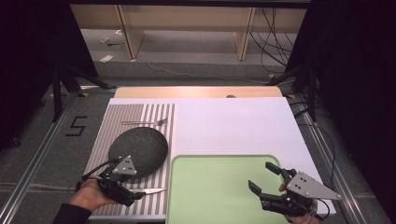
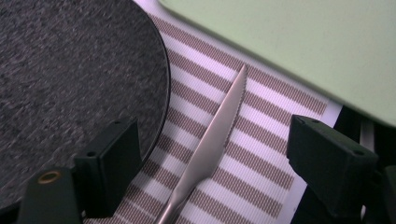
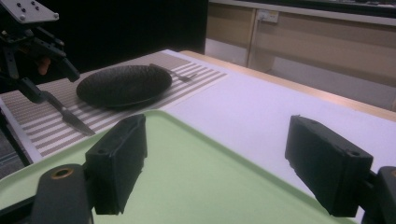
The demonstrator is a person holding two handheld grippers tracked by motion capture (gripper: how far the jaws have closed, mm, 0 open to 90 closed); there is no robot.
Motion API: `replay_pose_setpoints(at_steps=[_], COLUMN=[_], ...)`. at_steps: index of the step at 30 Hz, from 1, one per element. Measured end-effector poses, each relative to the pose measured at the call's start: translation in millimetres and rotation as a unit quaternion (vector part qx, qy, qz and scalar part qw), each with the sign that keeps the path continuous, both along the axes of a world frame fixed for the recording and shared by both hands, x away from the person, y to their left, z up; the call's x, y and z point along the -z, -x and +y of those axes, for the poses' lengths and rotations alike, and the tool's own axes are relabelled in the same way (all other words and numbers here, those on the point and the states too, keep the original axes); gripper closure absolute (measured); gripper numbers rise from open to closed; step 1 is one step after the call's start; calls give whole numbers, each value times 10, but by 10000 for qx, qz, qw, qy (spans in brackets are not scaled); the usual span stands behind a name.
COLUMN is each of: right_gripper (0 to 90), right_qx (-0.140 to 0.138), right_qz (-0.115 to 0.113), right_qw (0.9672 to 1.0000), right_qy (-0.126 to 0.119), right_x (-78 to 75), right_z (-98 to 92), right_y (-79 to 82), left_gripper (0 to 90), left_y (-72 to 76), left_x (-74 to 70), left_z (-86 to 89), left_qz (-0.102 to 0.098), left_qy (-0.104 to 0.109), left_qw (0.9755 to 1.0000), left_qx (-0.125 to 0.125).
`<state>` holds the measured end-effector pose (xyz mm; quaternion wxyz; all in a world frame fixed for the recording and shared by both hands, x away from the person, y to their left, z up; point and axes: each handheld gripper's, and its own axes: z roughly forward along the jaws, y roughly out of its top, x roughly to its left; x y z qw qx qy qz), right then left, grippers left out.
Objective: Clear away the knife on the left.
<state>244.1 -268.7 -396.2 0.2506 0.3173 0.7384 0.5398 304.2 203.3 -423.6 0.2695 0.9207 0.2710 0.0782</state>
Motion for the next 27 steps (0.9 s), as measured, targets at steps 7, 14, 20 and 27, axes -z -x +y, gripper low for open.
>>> replay_pose_setpoints(at_steps=[7, 14, 20, 27], right_gripper=[217, 217, 217, 217], right_qx=[-8, -8, -1, -6], right_qz=[3, 0, 6, 3], right_qw=[10000, 10000, 10000, 10000], right_qy=[13, 11, -3, 12], right_x=[2, 1, 1, 1], right_z=[4, 4, 1, 5], right_y=[1, 0, 0, -1], left_gripper=[190, 208, 241, 253], left_y=[20, 28, 23, 12], left_x=[5, 69, 87, 144], left_z=[93, 165, 244, 289], left_qz=[45, 208, 302, 443], left_qy=[-206, -361, -483, -606], left_qw=[9998, 9991, 9984, 9972], left_qx=[-4, 27, -34, -71])
